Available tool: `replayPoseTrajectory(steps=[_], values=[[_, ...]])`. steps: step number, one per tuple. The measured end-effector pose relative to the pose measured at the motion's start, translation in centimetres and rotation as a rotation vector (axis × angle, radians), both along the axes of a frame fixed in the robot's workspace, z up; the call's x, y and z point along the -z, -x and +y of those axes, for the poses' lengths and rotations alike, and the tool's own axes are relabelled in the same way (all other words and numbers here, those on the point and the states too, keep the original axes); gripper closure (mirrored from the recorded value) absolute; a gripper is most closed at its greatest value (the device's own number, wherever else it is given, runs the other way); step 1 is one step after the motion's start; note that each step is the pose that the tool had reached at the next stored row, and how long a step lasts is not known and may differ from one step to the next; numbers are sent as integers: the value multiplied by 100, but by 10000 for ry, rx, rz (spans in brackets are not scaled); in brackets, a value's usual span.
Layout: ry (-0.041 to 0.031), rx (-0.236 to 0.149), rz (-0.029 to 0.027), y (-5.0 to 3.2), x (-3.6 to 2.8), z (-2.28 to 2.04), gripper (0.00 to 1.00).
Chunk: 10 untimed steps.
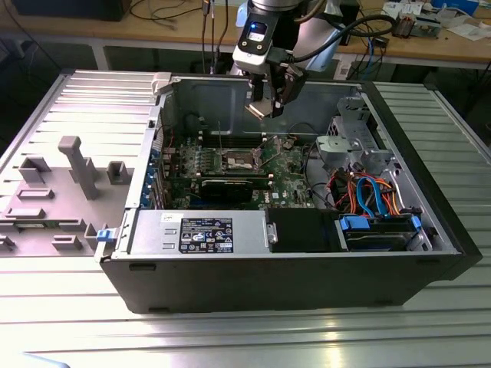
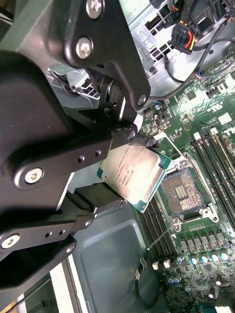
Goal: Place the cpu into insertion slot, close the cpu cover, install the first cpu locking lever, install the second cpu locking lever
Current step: 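Place the cpu into insertion slot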
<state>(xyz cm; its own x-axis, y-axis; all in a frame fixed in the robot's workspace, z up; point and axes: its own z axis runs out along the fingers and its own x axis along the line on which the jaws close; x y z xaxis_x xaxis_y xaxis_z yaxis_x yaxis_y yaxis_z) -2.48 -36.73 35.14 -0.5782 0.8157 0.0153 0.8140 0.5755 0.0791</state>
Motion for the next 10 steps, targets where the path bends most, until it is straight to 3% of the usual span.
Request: replayPoseTrajectory(steps=[4, 10], values=[[-1, 118, 0, 0, 1, 0, 46], [7, 647, 1, 7, 9, 0, 46]])
